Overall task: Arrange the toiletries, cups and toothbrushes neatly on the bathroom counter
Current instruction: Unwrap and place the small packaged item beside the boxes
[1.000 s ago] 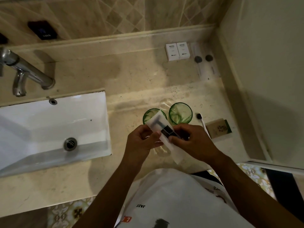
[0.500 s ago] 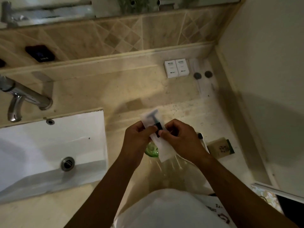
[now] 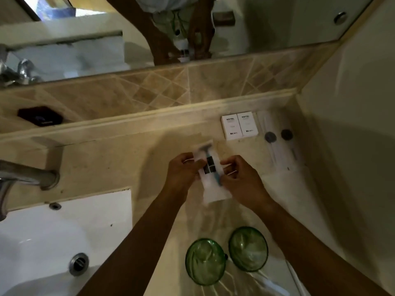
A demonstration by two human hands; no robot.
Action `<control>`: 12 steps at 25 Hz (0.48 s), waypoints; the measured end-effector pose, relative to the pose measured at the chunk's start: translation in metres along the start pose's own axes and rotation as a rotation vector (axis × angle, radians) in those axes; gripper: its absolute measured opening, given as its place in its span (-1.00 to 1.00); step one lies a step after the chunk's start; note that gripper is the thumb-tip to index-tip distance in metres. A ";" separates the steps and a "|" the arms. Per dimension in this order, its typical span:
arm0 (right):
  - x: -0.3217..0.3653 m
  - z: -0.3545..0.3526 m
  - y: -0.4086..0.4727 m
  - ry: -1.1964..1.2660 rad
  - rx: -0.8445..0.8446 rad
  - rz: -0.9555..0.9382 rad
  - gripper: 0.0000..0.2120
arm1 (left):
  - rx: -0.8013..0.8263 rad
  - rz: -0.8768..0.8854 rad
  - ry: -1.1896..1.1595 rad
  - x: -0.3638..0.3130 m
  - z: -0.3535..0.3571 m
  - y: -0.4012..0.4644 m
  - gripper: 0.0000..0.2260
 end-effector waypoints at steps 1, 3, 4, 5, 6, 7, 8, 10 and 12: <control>-0.002 -0.001 0.014 0.003 -0.011 0.006 -0.71 | 0.013 -0.010 0.043 -0.003 0.001 0.013 -0.83; -0.007 -0.001 0.039 -0.001 -0.026 0.019 -0.76 | 0.023 -0.022 0.167 -0.007 0.000 0.036 -0.81; -0.009 0.001 0.049 -0.012 -0.029 0.021 -0.79 | 0.018 -0.023 0.247 -0.009 -0.001 0.044 -0.78; -0.011 0.002 0.056 -0.020 -0.031 0.011 -0.81 | 0.013 -0.020 0.319 -0.009 -0.002 0.051 -0.76; -0.014 0.005 0.064 -0.007 -0.034 -0.006 -0.82 | 0.010 -0.014 0.382 -0.009 -0.004 0.060 -0.80; -0.017 0.007 0.070 0.021 -0.039 -0.031 -0.81 | 0.014 -0.008 0.436 -0.008 -0.005 0.068 -0.85; -0.019 0.009 0.074 0.062 -0.042 -0.060 -0.81 | 0.016 0.002 0.494 -0.008 -0.007 0.076 -0.84; -0.025 0.013 0.079 0.095 -0.049 -0.115 -0.81 | 0.008 0.013 0.664 -0.008 -0.009 0.083 -0.75; -0.031 0.016 0.079 -0.018 -0.102 -0.148 -0.80 | -0.065 0.060 0.873 -0.009 -0.012 0.077 -0.62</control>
Point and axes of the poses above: each hand's wrist, its own y-axis towards the middle knuckle, its own z-axis out of the palm, x = y × z, the point moved 5 cm from there along y, towards the middle knuckle, and after that the axes turned 10 degrees about x, right-handed, at the moved point
